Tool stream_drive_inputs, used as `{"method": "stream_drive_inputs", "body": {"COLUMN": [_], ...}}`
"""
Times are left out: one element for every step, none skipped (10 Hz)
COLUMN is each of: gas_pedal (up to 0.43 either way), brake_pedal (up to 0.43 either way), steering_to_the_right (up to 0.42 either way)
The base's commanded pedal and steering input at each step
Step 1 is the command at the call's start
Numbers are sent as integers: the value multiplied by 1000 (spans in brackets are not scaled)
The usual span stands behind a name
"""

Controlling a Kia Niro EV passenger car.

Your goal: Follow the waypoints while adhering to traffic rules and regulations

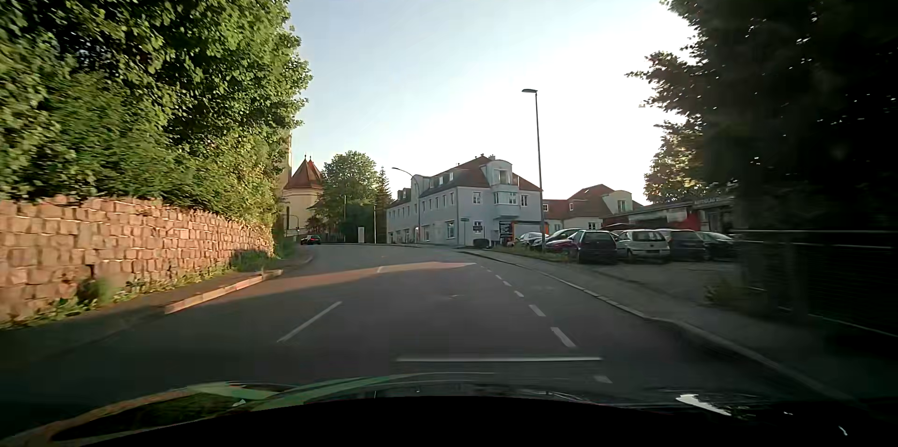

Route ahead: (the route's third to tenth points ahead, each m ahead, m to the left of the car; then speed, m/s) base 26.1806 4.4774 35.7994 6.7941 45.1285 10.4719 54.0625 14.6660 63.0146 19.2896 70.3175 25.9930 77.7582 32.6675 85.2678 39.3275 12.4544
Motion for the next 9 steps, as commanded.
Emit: {"method": "stream_drive_inputs", "body": {"gas_pedal": [169,169,169,169,169,169,169,169,169], "brake_pedal": [0,0,0,0,0,0,0,0,0], "steering_to_the_right": [-15,-19,-21,-23,-27,-31,-34,-36,-40]}}
